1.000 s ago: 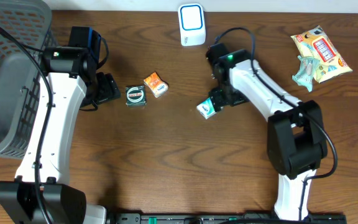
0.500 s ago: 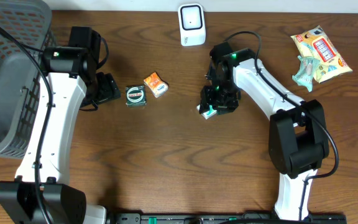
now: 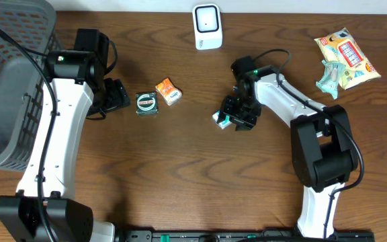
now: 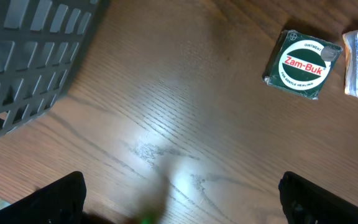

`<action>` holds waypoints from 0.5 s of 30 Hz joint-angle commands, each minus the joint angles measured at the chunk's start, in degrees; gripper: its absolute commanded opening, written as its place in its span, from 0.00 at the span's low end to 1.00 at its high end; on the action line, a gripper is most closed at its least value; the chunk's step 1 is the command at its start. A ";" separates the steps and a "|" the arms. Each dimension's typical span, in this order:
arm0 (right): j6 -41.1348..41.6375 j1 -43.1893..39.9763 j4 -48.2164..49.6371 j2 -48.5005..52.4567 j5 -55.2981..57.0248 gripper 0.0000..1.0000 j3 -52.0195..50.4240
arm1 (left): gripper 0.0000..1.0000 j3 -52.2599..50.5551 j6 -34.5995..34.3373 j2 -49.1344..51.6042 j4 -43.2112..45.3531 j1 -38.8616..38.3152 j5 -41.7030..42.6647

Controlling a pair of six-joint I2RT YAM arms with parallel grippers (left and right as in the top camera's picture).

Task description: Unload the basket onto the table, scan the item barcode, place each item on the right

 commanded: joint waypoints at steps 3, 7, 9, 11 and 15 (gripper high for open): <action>2.27 -2.51 1.97 -1.11 0.37 0.52 -0.70 | 0.98 -0.13 -0.33 0.37 -0.26 0.20 -0.50; -1.95 -3.74 3.04 -1.11 0.33 0.44 -0.70 | 0.98 -0.13 -0.33 0.37 -0.26 0.20 -0.50; -7.63 -3.96 3.58 -1.11 0.13 0.41 -0.70 | 0.98 -0.13 -0.35 0.37 -0.26 0.20 -0.50; -13.25 -4.02 2.71 -1.11 0.15 0.36 -0.70 | 0.98 -0.13 -0.35 0.37 -0.26 0.20 -0.50; -21.51 -4.50 -2.73 -1.11 1.33 0.36 -0.68 | 0.98 -0.13 -0.33 0.37 -0.26 0.20 -0.50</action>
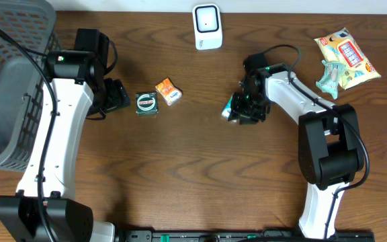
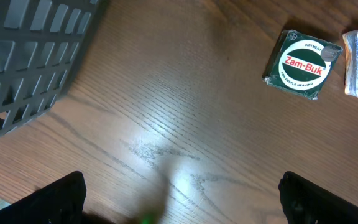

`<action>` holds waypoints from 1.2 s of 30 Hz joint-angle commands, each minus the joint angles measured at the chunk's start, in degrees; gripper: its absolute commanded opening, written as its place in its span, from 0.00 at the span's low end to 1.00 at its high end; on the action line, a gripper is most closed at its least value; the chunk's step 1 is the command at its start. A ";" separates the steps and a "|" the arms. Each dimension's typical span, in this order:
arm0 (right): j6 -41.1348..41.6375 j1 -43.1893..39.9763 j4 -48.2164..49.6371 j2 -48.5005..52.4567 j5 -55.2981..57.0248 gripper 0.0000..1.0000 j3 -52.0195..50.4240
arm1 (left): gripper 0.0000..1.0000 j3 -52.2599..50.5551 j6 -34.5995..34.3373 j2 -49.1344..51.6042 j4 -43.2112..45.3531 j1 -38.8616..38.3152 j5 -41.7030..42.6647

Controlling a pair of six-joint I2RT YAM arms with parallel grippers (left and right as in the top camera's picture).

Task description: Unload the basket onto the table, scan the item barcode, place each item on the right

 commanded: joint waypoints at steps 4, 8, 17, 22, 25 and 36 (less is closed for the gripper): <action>-9.25 -2.51 -6.99 -1.25 0.76 0.39 0.79 | 0.98 -0.13 -0.33 0.37 -0.24 0.20 -0.50; -10.10 -4.17 -11.93 -2.01 -0.35 0.47 3.87 | 0.98 -0.13 -0.33 0.37 -0.24 0.20 -0.50; -2.32 -5.44 -4.37 -2.40 -0.48 0.71 5.46 | 0.98 -0.13 -0.35 0.37 -0.24 0.20 -0.50; -0.04 -4.90 0.83 -2.40 -0.68 0.73 4.83 | 0.97 -0.13 -0.33 0.37 -0.24 0.20 -0.50; 0.22 -4.96 3.04 -2.40 -3.04 0.71 4.17 | 0.98 -0.13 -0.33 0.37 -0.24 0.20 -0.50; 0.66 -4.59 8.68 -2.27 -3.26 0.50 -0.28 | 0.98 -0.13 -0.33 0.37 -0.24 0.20 -0.50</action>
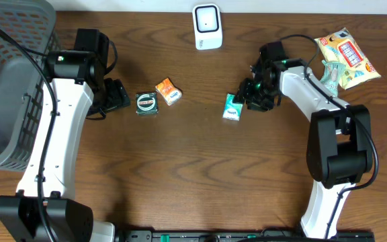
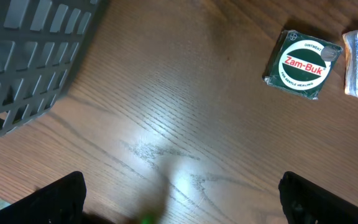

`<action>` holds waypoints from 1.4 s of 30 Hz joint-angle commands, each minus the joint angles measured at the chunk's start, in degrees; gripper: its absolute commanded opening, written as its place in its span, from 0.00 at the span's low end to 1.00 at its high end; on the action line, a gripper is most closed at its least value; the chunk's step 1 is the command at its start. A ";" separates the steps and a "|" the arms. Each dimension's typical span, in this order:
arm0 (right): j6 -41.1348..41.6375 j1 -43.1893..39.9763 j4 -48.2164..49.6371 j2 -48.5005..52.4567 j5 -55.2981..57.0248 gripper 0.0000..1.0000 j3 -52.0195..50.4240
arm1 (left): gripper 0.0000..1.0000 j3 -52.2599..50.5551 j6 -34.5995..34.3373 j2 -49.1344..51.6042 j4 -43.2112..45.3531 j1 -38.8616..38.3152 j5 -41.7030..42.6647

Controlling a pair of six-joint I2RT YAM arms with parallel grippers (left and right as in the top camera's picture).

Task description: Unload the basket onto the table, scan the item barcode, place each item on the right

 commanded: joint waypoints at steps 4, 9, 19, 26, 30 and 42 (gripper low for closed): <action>0.68 0.94 4.37 -1.70 -1.07 0.50 -4.48 | 0.98 -0.13 -0.33 0.37 -0.24 0.20 -0.50; 1.73 1.42 8.33 -1.62 -1.05 0.47 -8.50 | 0.98 -0.13 -0.33 0.37 -0.24 0.20 -0.50; 1.66 0.85 4.46 -1.66 -3.10 0.01 -9.07 | 0.98 -0.13 -0.33 0.37 -0.24 0.20 -0.50; -9.97 -0.74 4.04 -4.87 -16.39 0.01 -8.92 | 0.98 -0.13 -0.33 0.37 -0.24 0.20 -0.50; -20.50 -2.67 3.15 -8.98 -30.93 0.01 -8.81 | 0.98 -0.13 -0.33 0.37 -0.24 0.20 -0.50; -32.46 -9.22 2.10 -14.71 -63.60 0.01 -8.81 | 0.98 -0.13 -0.35 0.37 -0.24 0.20 -0.50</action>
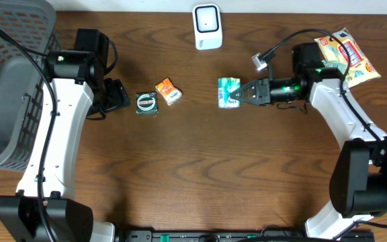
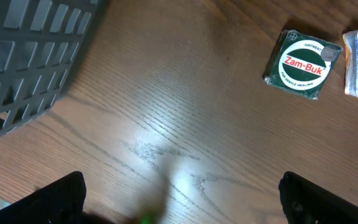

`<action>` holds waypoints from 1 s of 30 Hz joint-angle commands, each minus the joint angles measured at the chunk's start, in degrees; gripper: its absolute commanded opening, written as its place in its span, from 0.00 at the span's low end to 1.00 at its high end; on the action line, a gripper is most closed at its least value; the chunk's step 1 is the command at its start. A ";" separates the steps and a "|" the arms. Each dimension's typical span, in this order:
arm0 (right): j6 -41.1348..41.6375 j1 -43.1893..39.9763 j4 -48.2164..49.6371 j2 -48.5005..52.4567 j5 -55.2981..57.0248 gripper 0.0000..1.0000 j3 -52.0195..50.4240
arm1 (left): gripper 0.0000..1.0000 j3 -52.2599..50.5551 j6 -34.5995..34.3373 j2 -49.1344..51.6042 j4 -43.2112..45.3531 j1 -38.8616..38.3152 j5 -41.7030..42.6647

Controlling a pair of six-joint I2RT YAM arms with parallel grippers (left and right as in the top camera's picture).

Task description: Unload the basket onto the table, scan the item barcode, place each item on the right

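The item is a small green and white packet (image 1: 228,93); it sits at the fingertips of my right gripper (image 1: 240,93), which is shut on its right edge, with the arm reaching left. The white barcode scanner (image 1: 207,26) stands at the table's far edge, beyond the packet and slightly to its left. My left gripper (image 1: 116,95) rests open near the basket, its dark fingertips (image 2: 59,199) wide apart over bare wood in the left wrist view.
A green Zam-Buk box (image 1: 147,103) (image 2: 302,64) and an orange packet (image 1: 168,91) lie right of the left gripper. A grey basket (image 1: 12,81) (image 2: 23,56) fills the left side. Snack packs (image 1: 345,57) lie at the far right.
The right arm has swung round and now points left. The green packet has shifted a little farther back and left, toward the scanner, at the fingertips. The left arm is unchanged.
The right gripper was down over the green packet at mid-table. It then stood slightly farther back and right with the packet. Later the packet showed at the gripper's left side. Now the arm is stretched leftward, with the packet in front of the scanner.
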 commanded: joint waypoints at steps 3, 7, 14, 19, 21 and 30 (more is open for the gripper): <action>-5.14 -2.51 -0.09 -0.09 -16.74 0.01 0.20 | 0.97 -0.13 -0.33 0.37 -0.22 0.20 -0.50; -5.20 -2.34 -0.33 -0.09 -16.76 0.01 0.20 | 0.98 -0.13 -0.33 0.37 -0.22 0.20 -0.50; -5.25 -0.48 -0.31 -0.09 -16.76 0.01 0.20 | 0.98 -0.13 -0.33 0.37 -0.22 0.20 -0.50; -5.27 0.24 -0.31 -0.09 -16.76 0.01 0.20 | 0.98 -0.13 -0.33 0.37 -0.22 0.20 -0.50; -5.51 0.55 -0.31 -0.09 -16.74 0.01 0.20 | 0.98 -0.13 -0.33 0.37 -0.22 0.20 -0.50; -6.12 1.86 -0.09 -0.09 -16.74 0.01 0.20 | 0.98 -0.13 -0.33 0.37 -0.22 0.20 -0.50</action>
